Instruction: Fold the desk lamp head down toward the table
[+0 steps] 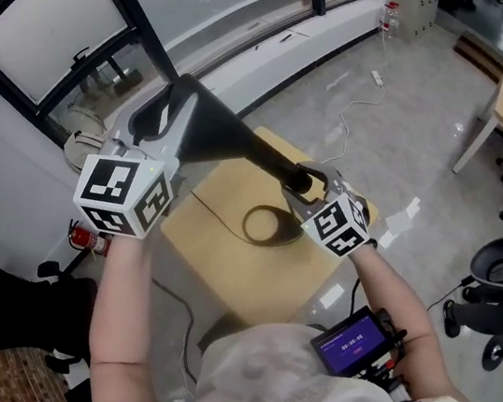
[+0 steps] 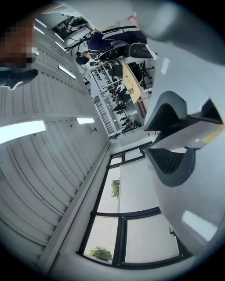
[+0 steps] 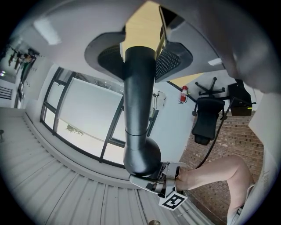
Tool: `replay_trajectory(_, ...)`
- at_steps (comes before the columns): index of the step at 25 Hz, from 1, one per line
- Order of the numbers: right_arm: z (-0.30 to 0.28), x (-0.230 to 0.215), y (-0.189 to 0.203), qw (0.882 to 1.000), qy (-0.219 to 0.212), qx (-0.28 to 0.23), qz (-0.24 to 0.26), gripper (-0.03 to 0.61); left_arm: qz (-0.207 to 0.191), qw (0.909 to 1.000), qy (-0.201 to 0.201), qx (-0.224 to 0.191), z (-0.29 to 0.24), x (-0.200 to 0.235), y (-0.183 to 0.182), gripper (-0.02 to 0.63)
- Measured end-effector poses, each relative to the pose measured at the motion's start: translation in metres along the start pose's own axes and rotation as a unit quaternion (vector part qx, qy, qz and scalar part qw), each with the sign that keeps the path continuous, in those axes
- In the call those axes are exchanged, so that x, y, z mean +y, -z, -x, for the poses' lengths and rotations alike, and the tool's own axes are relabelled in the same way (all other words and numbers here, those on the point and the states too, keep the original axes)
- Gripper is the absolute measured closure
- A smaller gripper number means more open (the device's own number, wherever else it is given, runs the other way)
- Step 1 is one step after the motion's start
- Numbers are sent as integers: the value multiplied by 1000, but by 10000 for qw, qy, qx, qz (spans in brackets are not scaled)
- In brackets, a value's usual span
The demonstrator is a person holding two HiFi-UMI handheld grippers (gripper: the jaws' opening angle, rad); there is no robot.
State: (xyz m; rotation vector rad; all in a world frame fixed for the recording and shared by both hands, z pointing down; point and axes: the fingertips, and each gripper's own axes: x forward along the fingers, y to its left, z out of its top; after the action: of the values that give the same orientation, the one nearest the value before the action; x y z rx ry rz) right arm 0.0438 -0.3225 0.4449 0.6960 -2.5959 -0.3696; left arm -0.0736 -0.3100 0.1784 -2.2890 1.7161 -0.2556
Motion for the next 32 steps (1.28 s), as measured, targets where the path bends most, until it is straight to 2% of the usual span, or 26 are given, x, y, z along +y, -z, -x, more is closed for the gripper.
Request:
replay_trajectory(11, 4, -3, 1, 9990, -1, 376, 232, 347, 411, 9989, 90, -206, 7, 15, 16, 486)
replay_trajectory(20, 10, -9, 4, 9946, -49, 853, 588, 348, 955, 9944, 118, -436, 13, 28, 38, 483)
replay_trajectory(32, 19, -9, 4, 9862, 7, 1349, 958, 348, 1392, 9892, 239, -399, 25, 38, 69, 477)
